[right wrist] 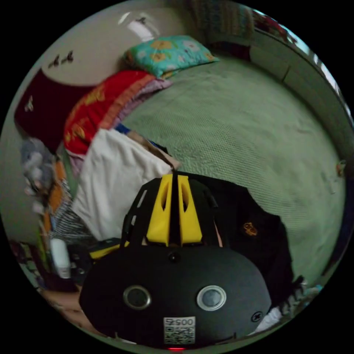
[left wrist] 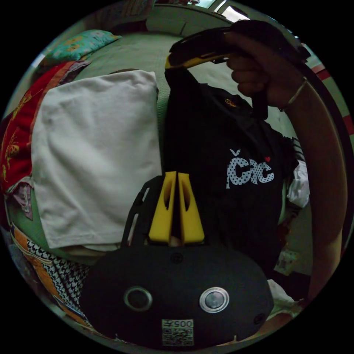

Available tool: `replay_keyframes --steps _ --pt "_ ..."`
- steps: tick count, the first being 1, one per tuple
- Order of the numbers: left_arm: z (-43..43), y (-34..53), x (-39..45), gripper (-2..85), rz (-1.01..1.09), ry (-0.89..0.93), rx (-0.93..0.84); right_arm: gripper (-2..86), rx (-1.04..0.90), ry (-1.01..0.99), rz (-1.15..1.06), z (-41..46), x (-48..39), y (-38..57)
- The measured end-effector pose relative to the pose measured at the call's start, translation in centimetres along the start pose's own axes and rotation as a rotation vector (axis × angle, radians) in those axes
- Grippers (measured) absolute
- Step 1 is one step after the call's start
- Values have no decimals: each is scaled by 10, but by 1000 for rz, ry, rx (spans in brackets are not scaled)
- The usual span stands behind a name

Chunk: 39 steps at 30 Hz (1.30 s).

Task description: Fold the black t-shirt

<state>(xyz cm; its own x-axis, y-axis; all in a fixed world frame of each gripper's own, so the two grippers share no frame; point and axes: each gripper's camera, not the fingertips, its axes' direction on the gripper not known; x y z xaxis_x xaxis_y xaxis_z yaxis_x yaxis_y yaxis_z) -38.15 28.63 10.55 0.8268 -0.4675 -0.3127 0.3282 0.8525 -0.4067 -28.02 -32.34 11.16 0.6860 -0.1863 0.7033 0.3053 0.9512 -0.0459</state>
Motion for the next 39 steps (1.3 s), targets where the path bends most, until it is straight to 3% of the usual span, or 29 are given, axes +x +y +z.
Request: replay_keyframes --steps 8,11,18,24,31,36,39 --pt "11 -11 14 5 -80 21 36 -10 188 -243 211 1 53 17" --pt "15 -14 25 6 -72 31 49 -10 150 -144 230 6 64 23" --pt "18 -19 57 8 -48 53 82 -10 198 125 -42 -33 39 124" --pt "26 -22 105 4 -31 -37 72 -12 37 258 52 19 67 193" --pt "37 -24 157 -4 -51 -138 28 -13 65 222 87 13 101 218" --pt "36 -24 200 -3 -32 -107 104 -3 240 230 82 -65 148 283" --pt "43 -26 234 -2 16 -45 134 49 258 267 117 -111 202 329"
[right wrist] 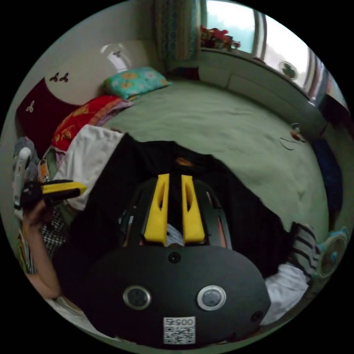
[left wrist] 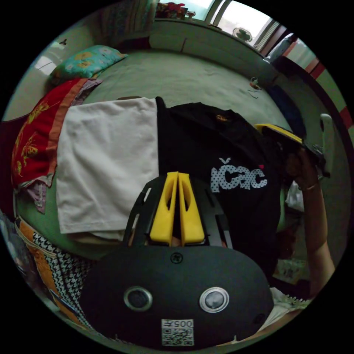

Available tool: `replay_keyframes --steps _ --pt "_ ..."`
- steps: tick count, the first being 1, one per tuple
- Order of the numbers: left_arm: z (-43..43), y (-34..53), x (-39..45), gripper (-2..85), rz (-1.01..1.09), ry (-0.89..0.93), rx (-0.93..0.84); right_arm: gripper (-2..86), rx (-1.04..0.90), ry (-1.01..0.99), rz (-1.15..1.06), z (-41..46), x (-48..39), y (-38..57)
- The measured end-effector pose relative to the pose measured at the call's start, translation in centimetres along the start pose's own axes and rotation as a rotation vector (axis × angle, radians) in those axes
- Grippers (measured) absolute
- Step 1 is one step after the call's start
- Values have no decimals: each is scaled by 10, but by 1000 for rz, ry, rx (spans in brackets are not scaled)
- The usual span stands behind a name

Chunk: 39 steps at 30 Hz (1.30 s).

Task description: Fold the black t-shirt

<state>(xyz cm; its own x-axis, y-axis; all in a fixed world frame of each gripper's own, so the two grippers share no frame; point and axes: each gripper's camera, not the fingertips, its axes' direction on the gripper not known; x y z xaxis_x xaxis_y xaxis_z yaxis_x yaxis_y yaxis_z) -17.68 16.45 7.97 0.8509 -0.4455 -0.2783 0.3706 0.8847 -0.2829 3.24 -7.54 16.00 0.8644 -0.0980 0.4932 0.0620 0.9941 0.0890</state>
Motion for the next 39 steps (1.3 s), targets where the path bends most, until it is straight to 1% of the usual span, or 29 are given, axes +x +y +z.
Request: replay_keyframes --steps 1,3,4,6,9,12,17,20,24,28,29,31,33,36,39 --pt "4 -1 15 -1 21 30 9 61 -5 27 15 -6 16 6" --pt "10 -4 40 0 46 75 13 85 -76 118 101 -22 85 31" --pt "15 -6 58 1 71 102 13 89 -95 133 131 -26 102 37" --pt "21 -10 85 4 105 136 12 101 -173 172 271 -39 169 65" --pt "27 -15 134 13 165 218 49 109 -233 147 394 -52 230 96" --pt "35 -19 194 42 284 347 65 111 -257 140 477 -51 275 117" --pt "58 -18 312 66 481 451 73 110 -328 114 493 -25 318 122" --pt "69 -20 372 78 533 513 86 108 -367 171 444 -8 330 117" --pt "86 -21 438 96 583 510 102 105 -447 211 372 13 344 111" --pt "109 -17 500 108 637 471 103 100 -409 138 334 8 353 112" --pt "115 -15 513 109 639 479 109 101 -396 138 304 6 355 113" --pt "126 -13 529 108 637 496 97 99 -429 185 275 12 361 116" --pt "137 -11 542 99 614 472 90 92 -494 237 270 28 374 123" --pt "154 -9 559 66 573 443 66 92 -463 194 318 33 390 130" --pt "166 -7 572 30 553 362 37 92 -446 171 309 33 399 137"
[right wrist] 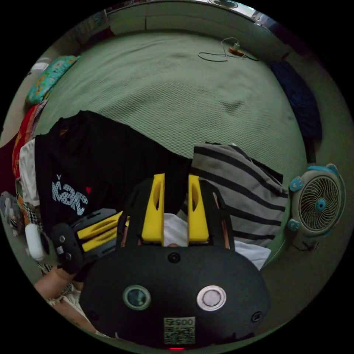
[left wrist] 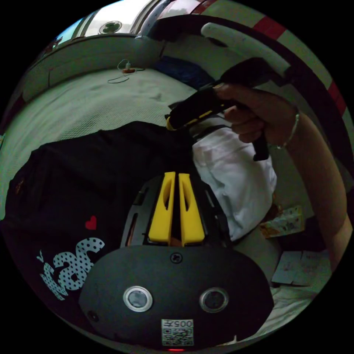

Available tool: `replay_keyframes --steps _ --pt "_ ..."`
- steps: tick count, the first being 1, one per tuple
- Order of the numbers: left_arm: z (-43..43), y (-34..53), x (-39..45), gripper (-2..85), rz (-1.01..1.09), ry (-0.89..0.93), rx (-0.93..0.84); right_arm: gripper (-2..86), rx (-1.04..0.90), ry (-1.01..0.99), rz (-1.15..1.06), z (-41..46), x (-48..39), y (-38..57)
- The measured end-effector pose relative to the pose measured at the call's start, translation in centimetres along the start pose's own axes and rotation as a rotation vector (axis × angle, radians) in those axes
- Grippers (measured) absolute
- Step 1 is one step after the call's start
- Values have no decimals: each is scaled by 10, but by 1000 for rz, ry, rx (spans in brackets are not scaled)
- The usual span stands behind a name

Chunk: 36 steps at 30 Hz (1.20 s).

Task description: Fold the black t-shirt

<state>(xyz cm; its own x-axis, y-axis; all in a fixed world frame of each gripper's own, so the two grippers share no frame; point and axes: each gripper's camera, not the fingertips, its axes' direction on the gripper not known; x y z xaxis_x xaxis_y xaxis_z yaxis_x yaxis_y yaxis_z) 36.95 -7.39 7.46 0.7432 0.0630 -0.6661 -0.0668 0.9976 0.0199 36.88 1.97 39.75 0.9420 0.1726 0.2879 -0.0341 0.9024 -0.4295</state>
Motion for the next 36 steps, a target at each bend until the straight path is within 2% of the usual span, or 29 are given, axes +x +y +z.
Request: replay_keyframes --steps 4,10,15,17,20,28,32,36 --pt "1 0 11 6 23 15 53 87 23 -10 11 1 14 6" --pt "-23 14 14 -2 -18 22 146 89 71 -130 74 -1 44 16" --pt "-41 36 6 -4 -108 -1 212 95 75 -327 138 9 62 20" --pt "-44 49 6 -4 -107 -65 222 94 63 -372 162 18 63 18" --pt "-42 58 1 -4 -123 -143 193 92 19 -307 192 37 58 14" --pt "-26 79 -30 -2 -165 -124 79 67 -104 -464 266 81 52 9" --pt "-23 84 -45 -2 -188 -60 64 2 -29 -446 352 81 50 13" --pt "-33 89 -49 -1 -152 -71 92 -7 76 -386 259 45 32 17"
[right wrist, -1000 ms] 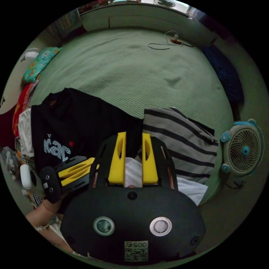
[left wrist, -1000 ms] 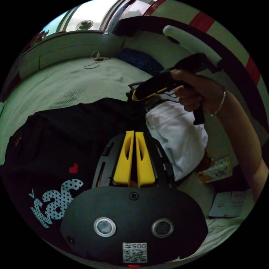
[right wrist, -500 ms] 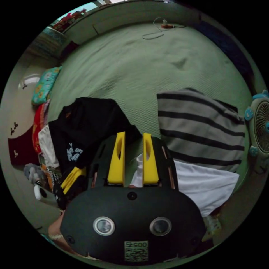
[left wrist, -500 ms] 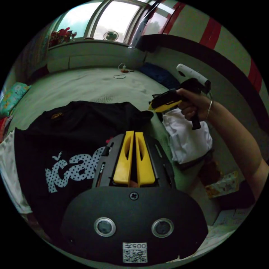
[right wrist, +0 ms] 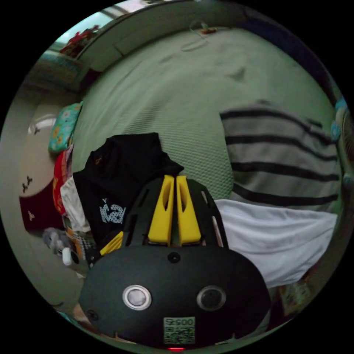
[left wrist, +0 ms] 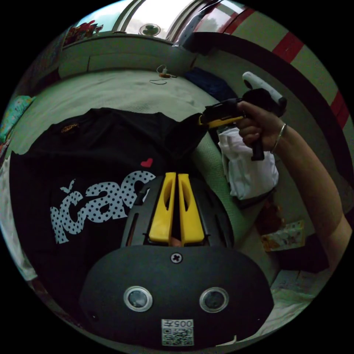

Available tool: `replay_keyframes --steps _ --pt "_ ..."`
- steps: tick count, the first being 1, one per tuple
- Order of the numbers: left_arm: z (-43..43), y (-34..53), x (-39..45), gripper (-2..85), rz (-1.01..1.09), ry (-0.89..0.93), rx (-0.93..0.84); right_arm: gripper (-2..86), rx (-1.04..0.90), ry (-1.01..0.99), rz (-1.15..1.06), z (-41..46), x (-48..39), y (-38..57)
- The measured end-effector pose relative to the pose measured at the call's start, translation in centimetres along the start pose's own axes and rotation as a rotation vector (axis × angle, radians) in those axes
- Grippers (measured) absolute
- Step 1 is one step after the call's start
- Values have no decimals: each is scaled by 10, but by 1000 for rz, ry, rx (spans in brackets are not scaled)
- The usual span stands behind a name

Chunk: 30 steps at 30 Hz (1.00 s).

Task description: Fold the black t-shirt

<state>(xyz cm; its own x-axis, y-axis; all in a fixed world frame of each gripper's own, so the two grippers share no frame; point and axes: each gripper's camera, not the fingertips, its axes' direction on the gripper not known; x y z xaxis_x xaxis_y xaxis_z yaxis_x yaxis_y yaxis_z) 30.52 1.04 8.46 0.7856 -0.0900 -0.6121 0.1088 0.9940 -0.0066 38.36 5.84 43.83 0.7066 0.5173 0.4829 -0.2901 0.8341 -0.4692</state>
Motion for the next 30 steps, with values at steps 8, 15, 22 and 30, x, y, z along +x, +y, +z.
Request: replay_keyframes --steps 8,15,22,30 --pt "-22 11 -39 20 -39 42 35 3 109 120 -329 -33 -134 13" --pt "-53 31 -90 44 -98 30 36 110 104 83 -425 -6 -204 17" --pt "-94 47 -150 44 -103 -8 66 113 134 204 -278 -1 -167 24" --pt "-133 57 -245 9 -301 -183 104 108 113 190 -121 41 -124 37"
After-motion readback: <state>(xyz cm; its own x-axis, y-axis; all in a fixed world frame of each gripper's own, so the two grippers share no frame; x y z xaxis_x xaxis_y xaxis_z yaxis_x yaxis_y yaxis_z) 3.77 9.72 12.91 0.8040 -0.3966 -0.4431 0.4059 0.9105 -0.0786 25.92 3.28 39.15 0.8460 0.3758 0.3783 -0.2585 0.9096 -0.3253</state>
